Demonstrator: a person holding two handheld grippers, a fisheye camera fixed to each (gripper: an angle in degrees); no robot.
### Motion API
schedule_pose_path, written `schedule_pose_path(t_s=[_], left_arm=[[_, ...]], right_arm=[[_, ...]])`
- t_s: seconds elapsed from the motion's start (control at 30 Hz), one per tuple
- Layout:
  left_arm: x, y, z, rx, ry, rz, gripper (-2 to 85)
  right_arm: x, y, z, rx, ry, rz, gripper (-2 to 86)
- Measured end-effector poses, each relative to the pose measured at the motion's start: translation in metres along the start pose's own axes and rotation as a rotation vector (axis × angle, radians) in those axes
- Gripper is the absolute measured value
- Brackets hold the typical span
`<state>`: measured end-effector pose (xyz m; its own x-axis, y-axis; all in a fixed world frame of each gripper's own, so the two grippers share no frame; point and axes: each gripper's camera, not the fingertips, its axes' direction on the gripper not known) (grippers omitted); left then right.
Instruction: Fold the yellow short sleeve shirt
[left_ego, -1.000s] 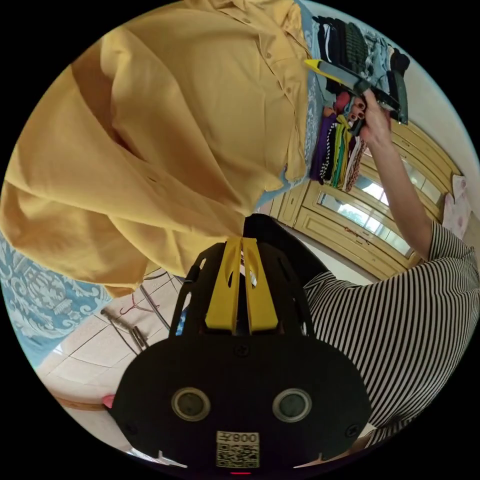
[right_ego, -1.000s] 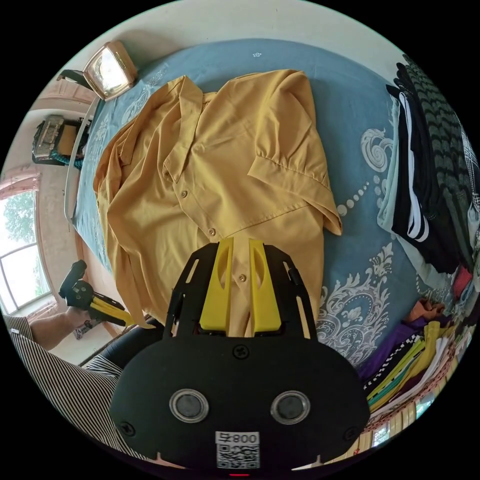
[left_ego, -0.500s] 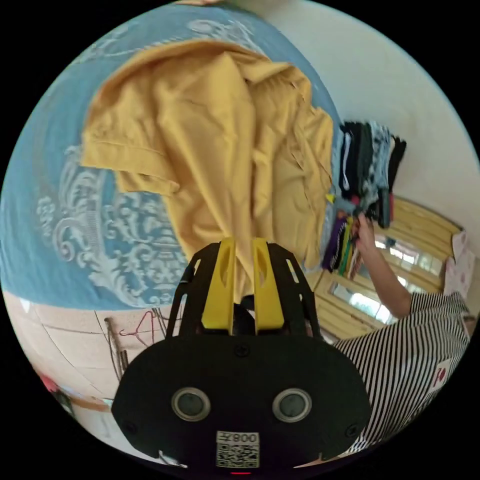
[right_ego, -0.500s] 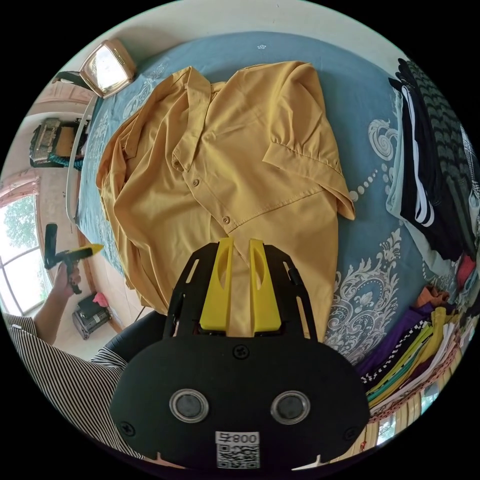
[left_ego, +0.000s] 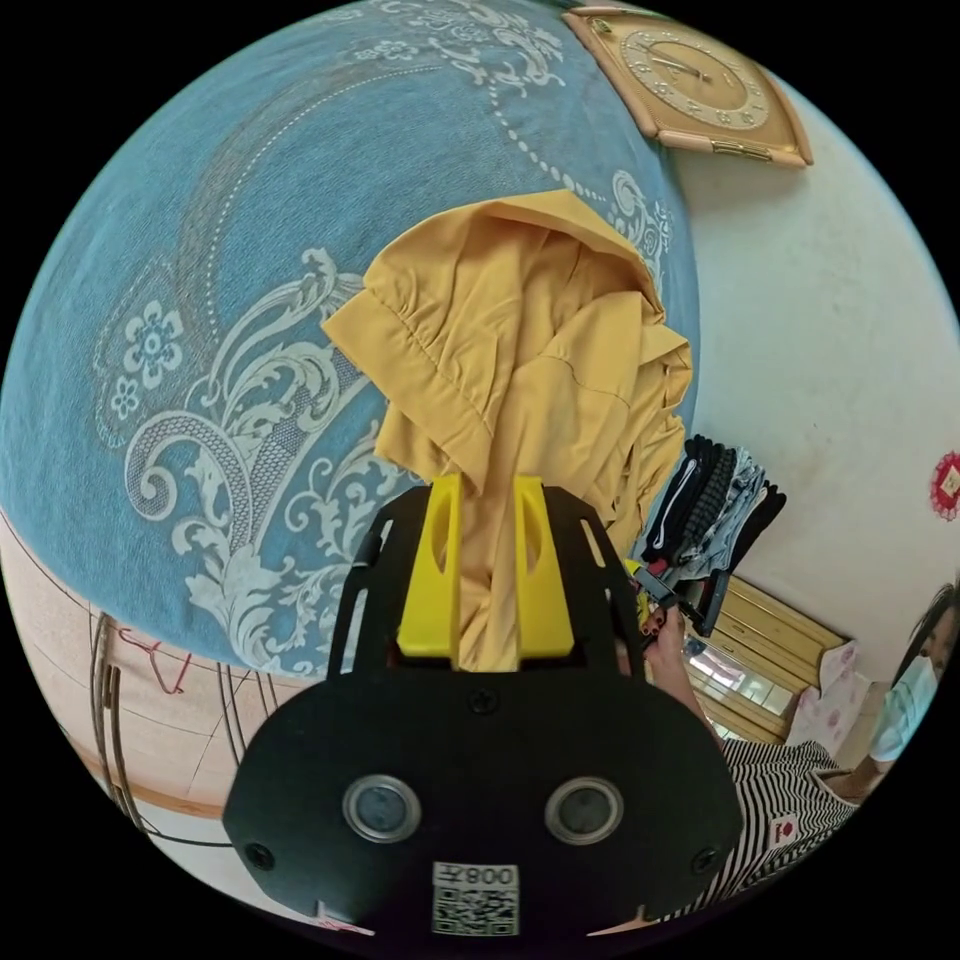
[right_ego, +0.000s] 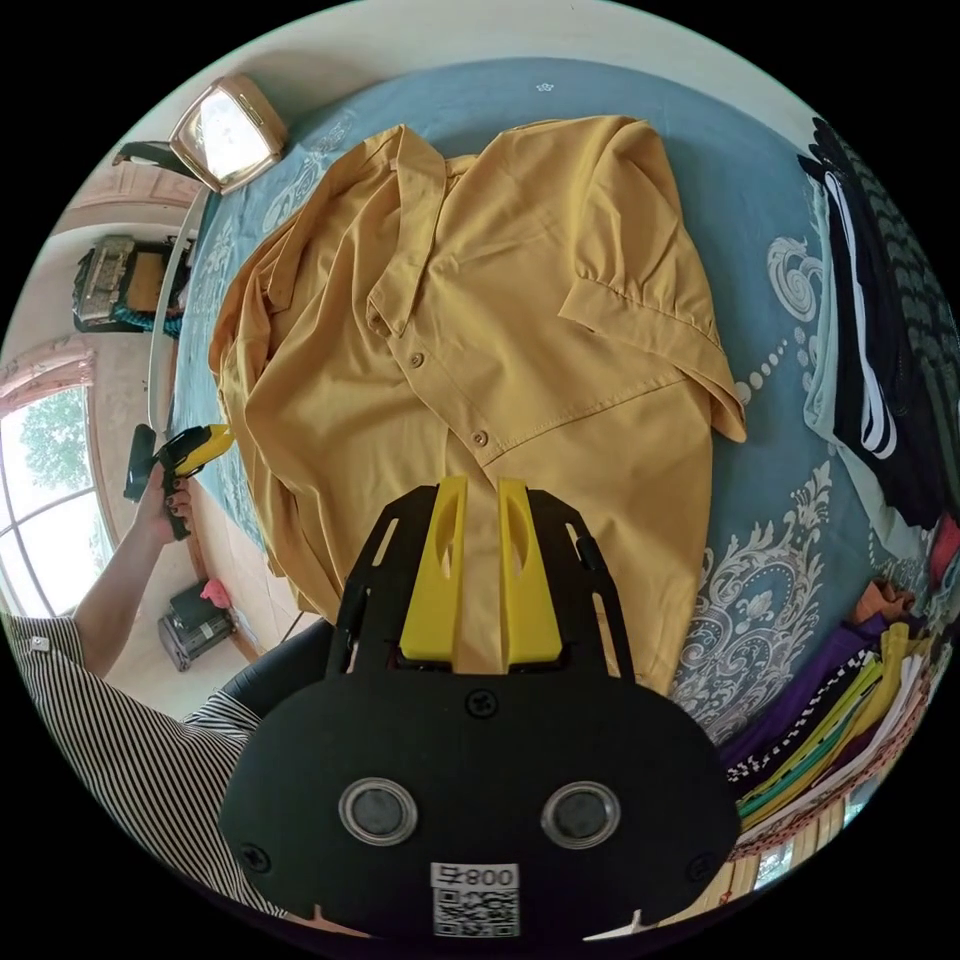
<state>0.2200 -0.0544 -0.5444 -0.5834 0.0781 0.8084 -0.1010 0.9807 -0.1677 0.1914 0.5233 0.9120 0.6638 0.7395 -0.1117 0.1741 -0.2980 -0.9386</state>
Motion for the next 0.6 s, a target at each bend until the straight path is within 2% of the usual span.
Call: schedule_pose_path(t_s=[0.23,0.6], left_arm=[[-0.012,-0.012,-0.018,0.008,-0.041,-0.012,1.8],[-0.025,-0.018,-0.099,0.148,-0.100,-0.043,0.8]], right_arm=[[0.002,0.002,0.004,-0.001,-0.054,0.010,5.9],[-0.002,-0.005,-0.005,0.035,-0.042,0.007,6.3]])
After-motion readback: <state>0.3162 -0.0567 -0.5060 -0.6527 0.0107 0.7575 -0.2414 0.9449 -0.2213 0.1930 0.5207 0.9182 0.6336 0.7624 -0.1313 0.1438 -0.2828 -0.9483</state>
